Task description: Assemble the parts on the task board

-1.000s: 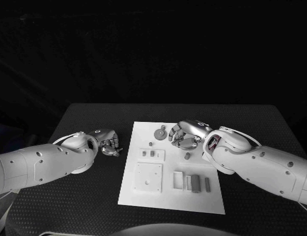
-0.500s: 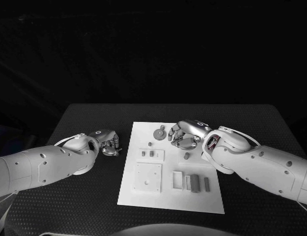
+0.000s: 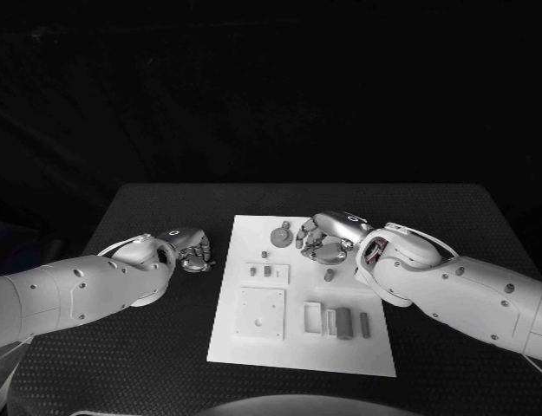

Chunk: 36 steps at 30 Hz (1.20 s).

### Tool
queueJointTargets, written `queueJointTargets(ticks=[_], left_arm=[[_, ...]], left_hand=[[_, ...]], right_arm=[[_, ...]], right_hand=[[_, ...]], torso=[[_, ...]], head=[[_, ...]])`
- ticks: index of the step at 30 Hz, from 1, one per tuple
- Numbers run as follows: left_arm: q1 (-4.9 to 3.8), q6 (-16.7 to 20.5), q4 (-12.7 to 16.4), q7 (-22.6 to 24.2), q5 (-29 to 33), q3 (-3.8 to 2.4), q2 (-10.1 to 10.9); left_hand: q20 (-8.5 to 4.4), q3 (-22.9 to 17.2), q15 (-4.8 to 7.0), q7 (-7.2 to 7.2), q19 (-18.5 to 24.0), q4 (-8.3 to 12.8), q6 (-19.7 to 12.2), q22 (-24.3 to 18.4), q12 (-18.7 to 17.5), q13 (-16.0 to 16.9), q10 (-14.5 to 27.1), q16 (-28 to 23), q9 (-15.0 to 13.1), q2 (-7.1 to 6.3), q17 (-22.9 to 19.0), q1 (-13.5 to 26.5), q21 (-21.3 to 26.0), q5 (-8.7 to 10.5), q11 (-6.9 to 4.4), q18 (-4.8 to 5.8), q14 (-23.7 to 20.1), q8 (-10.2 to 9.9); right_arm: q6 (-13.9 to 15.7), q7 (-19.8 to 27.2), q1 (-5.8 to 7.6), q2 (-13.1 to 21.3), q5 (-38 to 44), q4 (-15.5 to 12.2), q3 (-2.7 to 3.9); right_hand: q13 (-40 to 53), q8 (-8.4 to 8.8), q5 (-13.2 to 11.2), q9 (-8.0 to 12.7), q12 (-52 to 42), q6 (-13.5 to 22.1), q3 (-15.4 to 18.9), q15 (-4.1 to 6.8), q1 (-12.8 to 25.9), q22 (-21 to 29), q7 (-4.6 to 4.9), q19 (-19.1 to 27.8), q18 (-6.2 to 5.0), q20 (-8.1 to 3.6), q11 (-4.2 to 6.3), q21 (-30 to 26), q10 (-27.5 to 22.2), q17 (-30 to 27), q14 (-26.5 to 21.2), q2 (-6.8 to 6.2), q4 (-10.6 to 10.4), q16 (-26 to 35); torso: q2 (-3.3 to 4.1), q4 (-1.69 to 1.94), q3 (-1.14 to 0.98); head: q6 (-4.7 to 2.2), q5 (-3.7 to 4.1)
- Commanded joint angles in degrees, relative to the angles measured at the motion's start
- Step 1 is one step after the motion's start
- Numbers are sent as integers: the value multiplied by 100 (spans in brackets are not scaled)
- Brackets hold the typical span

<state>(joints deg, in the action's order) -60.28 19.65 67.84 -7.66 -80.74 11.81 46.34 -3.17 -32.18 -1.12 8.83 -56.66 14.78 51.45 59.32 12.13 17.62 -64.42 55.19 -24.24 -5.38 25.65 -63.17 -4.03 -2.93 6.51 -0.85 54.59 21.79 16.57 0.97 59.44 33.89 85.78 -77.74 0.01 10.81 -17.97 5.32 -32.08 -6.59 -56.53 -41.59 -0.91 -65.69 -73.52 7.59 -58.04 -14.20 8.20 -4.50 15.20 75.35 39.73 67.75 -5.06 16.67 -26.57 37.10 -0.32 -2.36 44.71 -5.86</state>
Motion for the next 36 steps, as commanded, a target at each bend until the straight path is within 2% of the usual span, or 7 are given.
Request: queueJointTargets(ticks=[1, 6, 11, 17, 20, 24, 36], left_arm=[[125, -889, 16, -89, 43, 73, -73], [146, -1250, 37, -186, -82, 73, -82], [156, -1428, 71, -242, -311, 73, -84], [197, -1481, 92, -207, -626, 73, -131], [246, -1415, 67, -172, -681, 73, -168], [317, -1296, 48, -117, -733, 73, -208], [328, -705, 42, 128, -719, 72, -194]], left_hand=[[14, -73, 1, 0, -4, 11, 47, -77, -293, -244, -63, -46, 0, 65, 1, -42, 20, 12, 4, 85, 1, -32], [32, -158, -13, 2, 31, 38, 52, -92, -368, -283, -66, -66, 11, 86, 2, -102, 21, 12, 19, 85, -22, -51], [25, -235, -5, -4, 20, 101, 72, -95, -419, -317, -94, -62, 16, 120, 10, -194, 9, 10, 20, 85, 2, -57], [-36, -347, 56, -12, -152, 161, 120, -134, -550, -428, -164, -85, 21, 6, 43, -356, -15, 5, 8, 84, 317, -69], [-92, -396, 99, -39, -292, 167, 192, -176, -586, -481, -285, -145, 13, -9, 69, -430, -21, -4, -28, 78, 509, -50], [-180, -496, 173, -81, -529, 168, 308, -216, -621, -544, -473, -194, 13, 44, 144, -524, -47, -76, -93, 72, 790, -27], [-305, -702, 301, -191, -857, 170, 595, -263, -627, -608, -869, -269, -18, 152, 312, -693, -63, -86, -219, 82, 1146, 65]], right_arm=[[3, 42, -1, -2, -2, 2, 3], [1, 43, -1, 1, -5, 2, 3], [3, 44, -1, 6, -6, -2, 3], [6, 48, -1, 10, -10, -7, 3], [9, 49, -1, 9, -14, -7, 3], [19, 55, -1, 16, -26, -8, 3], [27, 62, -1, 21, -72, -8, 3]], right_hand=[[6, 33, -11, -8, 32, 29, -11, -21, 42, -10, -9, 31, -80, -4, 5, -39, -29, 9, -3, 1, -3, 24], [7, 33, -11, -9, 33, 29, -11, -21, 43, -11, -9, 31, -80, -4, 5, -41, -29, 10, -3, 1, -3, 25], [7, 34, -11, -10, 33, 29, -11, -22, 44, -12, -9, 31, -80, -3, 5, -42, -29, 11, -3, 2, -3, 26], [8, 35, -11, -11, 33, 29, -10, -22, 45, -14, -9, 30, -80, -3, 5, -44, -29, 13, -3, 2, -3, 28], [8, 35, -11, -11, 33, 29, -10, -22, 45, -14, -9, 30, -80, -3, 5, -45, -29, 13, -3, 3, -3, 28], [9, 35, -11, -12, 33, 28, -11, -22, 46, -15, -9, 30, -80, -3, 5, -46, -29, 14, -2, 5, -4, 29], [10, 35, -11, -15, 33, 27, -11, -22, 47, -17, -9, 28, -80, -2, 5, -48, -27, 17, -1, 12, -4, 31]], torso=[[0, -4, -2], [0, 1, -1], [-2, 10, 4], [-4, 12, 10], [-1, 11, 9], [0, 6, 8], [-2, 5, 0]], head=[[6, 4], [11, 13], [25, 21], [36, 29], [39, 29], [41, 30], [39, 35]])
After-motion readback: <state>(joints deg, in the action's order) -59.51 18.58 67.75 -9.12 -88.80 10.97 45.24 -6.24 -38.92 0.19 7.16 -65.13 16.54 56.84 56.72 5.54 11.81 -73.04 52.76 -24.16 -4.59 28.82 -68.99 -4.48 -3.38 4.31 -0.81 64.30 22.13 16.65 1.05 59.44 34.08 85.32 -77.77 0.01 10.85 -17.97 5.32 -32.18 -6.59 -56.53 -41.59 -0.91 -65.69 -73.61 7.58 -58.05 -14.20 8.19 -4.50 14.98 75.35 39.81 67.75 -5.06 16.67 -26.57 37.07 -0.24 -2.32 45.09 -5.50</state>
